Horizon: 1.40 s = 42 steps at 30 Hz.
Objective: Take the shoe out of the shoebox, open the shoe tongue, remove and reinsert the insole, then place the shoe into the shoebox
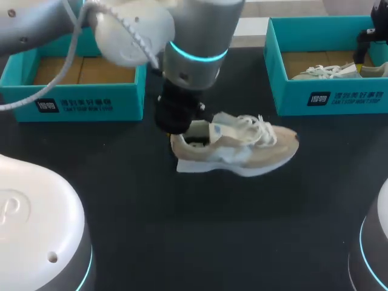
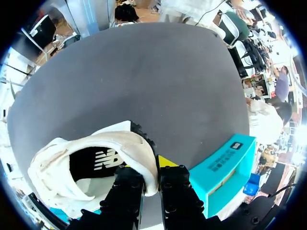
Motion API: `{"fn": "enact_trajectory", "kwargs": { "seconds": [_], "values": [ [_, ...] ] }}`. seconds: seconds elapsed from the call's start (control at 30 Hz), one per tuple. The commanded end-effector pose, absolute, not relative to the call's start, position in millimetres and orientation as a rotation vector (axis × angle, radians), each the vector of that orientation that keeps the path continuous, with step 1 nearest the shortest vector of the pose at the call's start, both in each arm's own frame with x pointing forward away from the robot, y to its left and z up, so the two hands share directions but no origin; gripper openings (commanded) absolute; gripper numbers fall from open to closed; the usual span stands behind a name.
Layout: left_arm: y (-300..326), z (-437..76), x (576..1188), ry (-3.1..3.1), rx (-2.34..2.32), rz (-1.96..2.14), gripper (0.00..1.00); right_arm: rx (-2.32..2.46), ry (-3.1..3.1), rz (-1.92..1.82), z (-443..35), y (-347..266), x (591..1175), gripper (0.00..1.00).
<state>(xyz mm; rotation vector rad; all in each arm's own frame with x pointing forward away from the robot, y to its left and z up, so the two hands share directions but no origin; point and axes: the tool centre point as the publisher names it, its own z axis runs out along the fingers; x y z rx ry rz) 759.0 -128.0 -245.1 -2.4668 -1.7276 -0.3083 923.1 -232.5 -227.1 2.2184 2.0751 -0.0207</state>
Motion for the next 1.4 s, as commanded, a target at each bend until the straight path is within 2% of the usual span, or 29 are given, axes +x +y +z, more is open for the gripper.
{"fn": "enact_trajectory", "kwargs": {
  "seconds": [0.03,0.4,1.0,1.07,1.17,1.2,1.23,1.27,1.3,1.4],
  "values": [
    [-126.8,-274.2,758.8,-1.687,-2.493,-0.298,0.00,2.219,2.074,-0.020,-227.4,-232.4,923.4,1.00],
    [-127.7,-322.4,753.1,-1.653,-2.456,-0.304,0.00,2.219,2.074,-0.020,-227.4,-232.4,923.4,1.00],
    [-118.0,-350.3,743.1,-1.664,-2.403,-0.290,0.00,2.219,2.074,-0.020,-227.4,-232.4,923.4,1.00],
    [-116.1,-349.9,740.7,-1.668,-2.402,-0.301,0.27,2.219,2.074,-0.020,-227.4,-232.4,923.4,1.00],
    [-113.3,-350.7,737.2,-1.679,-2.387,-0.290,0.38,2.219,2.074,-0.020,-227.4,-232.4,923.4,1.00],
    [-112.1,-351.3,736.2,-1.682,-2.381,-0.287,0.46,2.219,2.074,-0.020,-227.4,-232.4,923.4,1.00],
    [-111.0,-351.0,734.8,-1.692,-2.377,-0.277,0.65,2.219,2.074,-0.020,-227.4,-232.4,923.4,1.00],
    [-109.9,-349.4,733.6,-1.695,-2.378,-0.272,0.90,2.219,2.074,-0.020,-227.4,-232.4,923.4,1.00],
    [-109.3,-346.7,732.3,-1.702,-2.380,-0.269,1.00,2.219,2.074,-0.020,-227.4,-232.4,923.4,1.00],
    [-107.8,-326.7,731.0,-1.779,-2.397,-0.217,1.00,2.219,2.074,-0.020,-227.4,-232.4,923.4,1.00]
  ]
}}
